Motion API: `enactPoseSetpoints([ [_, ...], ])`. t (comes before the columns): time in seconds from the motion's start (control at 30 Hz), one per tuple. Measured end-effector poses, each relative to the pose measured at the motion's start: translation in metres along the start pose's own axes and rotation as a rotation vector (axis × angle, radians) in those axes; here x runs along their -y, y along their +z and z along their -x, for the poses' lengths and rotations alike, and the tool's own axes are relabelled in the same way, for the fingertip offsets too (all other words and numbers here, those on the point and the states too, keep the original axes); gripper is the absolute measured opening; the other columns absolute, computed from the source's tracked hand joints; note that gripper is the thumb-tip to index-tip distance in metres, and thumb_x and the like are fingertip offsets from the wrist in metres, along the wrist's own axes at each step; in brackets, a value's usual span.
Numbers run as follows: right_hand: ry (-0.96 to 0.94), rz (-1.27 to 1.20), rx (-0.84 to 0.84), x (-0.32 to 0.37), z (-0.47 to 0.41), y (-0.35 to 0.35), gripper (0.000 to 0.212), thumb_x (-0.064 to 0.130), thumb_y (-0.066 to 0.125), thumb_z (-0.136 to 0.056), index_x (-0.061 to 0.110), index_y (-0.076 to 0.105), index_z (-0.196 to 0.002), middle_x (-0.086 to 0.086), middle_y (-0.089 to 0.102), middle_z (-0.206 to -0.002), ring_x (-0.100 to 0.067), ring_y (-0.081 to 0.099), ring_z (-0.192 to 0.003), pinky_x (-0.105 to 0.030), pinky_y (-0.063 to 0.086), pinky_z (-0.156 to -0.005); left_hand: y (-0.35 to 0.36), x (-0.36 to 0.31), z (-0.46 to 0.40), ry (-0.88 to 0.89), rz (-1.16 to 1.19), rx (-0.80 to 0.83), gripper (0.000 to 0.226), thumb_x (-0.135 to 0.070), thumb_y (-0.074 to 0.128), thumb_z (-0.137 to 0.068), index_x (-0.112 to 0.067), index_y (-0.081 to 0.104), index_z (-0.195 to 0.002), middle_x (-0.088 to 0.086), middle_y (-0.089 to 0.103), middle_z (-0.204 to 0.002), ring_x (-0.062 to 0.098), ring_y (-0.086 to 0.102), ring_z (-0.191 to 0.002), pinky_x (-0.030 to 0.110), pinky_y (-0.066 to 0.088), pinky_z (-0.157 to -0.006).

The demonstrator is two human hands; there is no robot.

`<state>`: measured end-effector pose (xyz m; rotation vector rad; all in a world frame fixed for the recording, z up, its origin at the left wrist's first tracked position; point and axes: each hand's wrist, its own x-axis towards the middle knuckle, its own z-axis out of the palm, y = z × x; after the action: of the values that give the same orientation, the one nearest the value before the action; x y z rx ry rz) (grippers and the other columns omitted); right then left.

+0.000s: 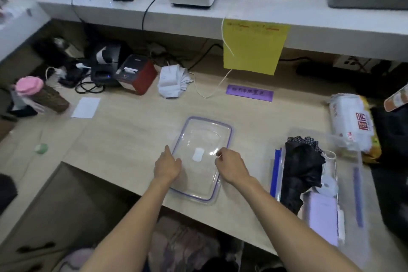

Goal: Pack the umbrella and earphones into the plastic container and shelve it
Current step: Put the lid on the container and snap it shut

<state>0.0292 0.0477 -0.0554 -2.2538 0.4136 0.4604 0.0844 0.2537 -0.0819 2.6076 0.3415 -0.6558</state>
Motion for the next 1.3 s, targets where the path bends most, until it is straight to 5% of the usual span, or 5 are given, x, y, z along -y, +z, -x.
enactPoseSetpoints([
  [0.37, 0.008, 0.022, 0.263, 0.014, 0.004, 0.019, 0.05, 0.021, 0.044, -0.101, 0.008, 0.042, -0.149, -0.011, 0.044, -0.154, -0.027, 0.038, -0.142, -0.028, 0.031, -0.111, -0.004, 0.001, 0.003, -0.176, 0.088, 0.028, 0.053, -0.029, 0.038, -0.102, -0.016, 0.03, -0.153, 0.014, 0.047, -0.146, 0.035, 0.046, -0.133, 0.044, 0.029, -0.109],
  [0.57, 0.054, -0.141, 0.13, 0.03, 0.001, 0.007, 0.047, 0.03, 0.045, -0.102, 0.009, 0.049, -0.143, -0.01, 0.054, -0.144, -0.029, 0.048, -0.133, -0.032, 0.039, -0.101, -0.016, -0.015, 0.01, -0.159, 0.513, -0.096, 0.046, -0.031, 0.036, -0.099, -0.004, 0.066, -0.078, 0.014, 0.068, -0.087, 0.035, 0.06, -0.091, 0.042, 0.046, -0.088],
  [0.77, 0.196, -0.284, -0.044, 0.053, -0.012, -0.019, 0.051, 0.063, 0.047, -0.093, 0.017, 0.047, -0.071, -0.003, 0.052, -0.077, -0.022, 0.056, -0.072, -0.031, 0.035, -0.057, -0.028, -0.048, 0.021, -0.109, 0.944, 0.057, 0.056, -0.043, 0.039, -0.101, -0.01, 0.079, -0.079, 0.009, 0.079, -0.088, 0.024, 0.071, -0.078, 0.033, 0.053, -0.072],
  [0.9, 0.263, -0.368, -0.075, 0.062, -0.014, -0.043, 0.089, 0.079, 0.048, -0.08, -0.001, 0.059, -0.118, -0.02, 0.06, -0.121, -0.037, 0.064, -0.104, -0.046, 0.055, -0.089, -0.025, -0.077, 0.03, 0.034, 0.935, 0.2, 0.054, -0.041, 0.042, -0.101, -0.009, 0.081, -0.08, 0.006, 0.08, -0.093, 0.025, 0.071, -0.09, 0.032, 0.055, -0.081],
  [1.3, 0.194, 0.107, -0.299, 0.03, 0.01, -0.117, 0.021, 0.016, 0.041, -0.097, 0.004, 0.058, -0.104, -0.023, 0.063, -0.113, -0.042, 0.06, -0.099, -0.034, 0.04, -0.071, 0.028, -0.141, 0.057, 0.119, 0.898, 0.306, 0.028, -0.03, 0.05, -0.099, -0.016, 0.073, -0.108, 0.007, 0.073, -0.115, 0.018, 0.066, -0.091, 0.032, 0.053, -0.083],
])
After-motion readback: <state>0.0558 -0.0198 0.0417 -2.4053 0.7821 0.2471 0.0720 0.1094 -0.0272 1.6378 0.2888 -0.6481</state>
